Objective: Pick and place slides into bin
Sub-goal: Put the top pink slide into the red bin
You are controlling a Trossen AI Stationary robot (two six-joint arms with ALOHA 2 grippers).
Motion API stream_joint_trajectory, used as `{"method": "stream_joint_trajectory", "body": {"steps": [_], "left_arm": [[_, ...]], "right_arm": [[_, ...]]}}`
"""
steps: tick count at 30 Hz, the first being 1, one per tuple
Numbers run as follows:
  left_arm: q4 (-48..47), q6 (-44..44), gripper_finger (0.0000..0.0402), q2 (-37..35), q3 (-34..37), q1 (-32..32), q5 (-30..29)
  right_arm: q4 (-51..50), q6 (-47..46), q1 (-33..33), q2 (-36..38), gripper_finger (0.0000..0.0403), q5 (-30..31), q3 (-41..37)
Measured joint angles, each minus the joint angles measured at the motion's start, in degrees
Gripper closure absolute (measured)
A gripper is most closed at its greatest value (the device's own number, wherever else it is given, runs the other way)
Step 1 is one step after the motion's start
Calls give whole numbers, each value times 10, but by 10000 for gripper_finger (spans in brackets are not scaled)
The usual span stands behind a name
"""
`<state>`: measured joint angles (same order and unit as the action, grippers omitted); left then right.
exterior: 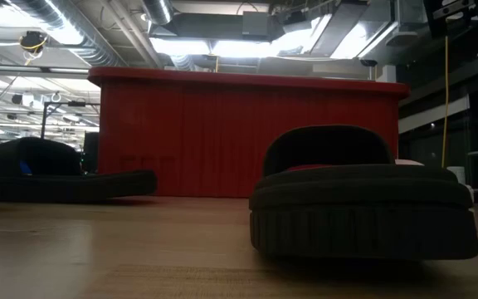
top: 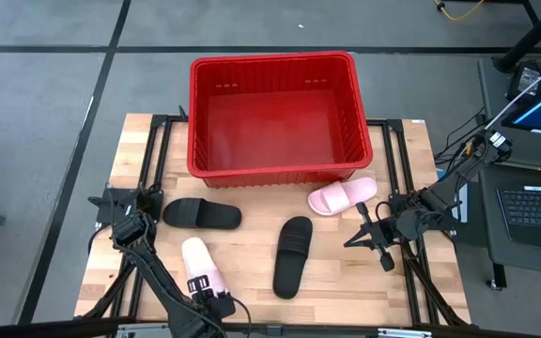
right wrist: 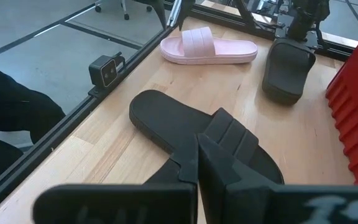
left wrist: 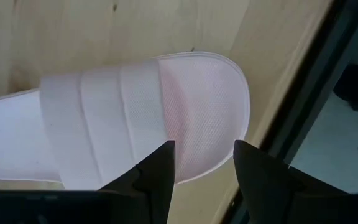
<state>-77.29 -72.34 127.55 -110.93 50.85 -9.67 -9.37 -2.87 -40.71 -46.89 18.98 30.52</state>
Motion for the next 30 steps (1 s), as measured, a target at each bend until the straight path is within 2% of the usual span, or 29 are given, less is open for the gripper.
{"method": "stream_joint_trajectory", "body": {"steps": [4,8,17,26,30], "left_arm": [[31,-17,252,0,0,-1,2],[69,7,258,0,0,-1,17],[20,13,259,3,0,-3,15],[24,41,259,18,0,-15,20],[21,46,259,27,1,-20,40]], "right_arm": [[0,-1,0,0,398,0,0],[0,-1,0,0,398,0,0],[0,-1,0,0,398,0,0],[1,-1,0,0,398,0,0],[1,-1,0,0,398,0,0]]}}
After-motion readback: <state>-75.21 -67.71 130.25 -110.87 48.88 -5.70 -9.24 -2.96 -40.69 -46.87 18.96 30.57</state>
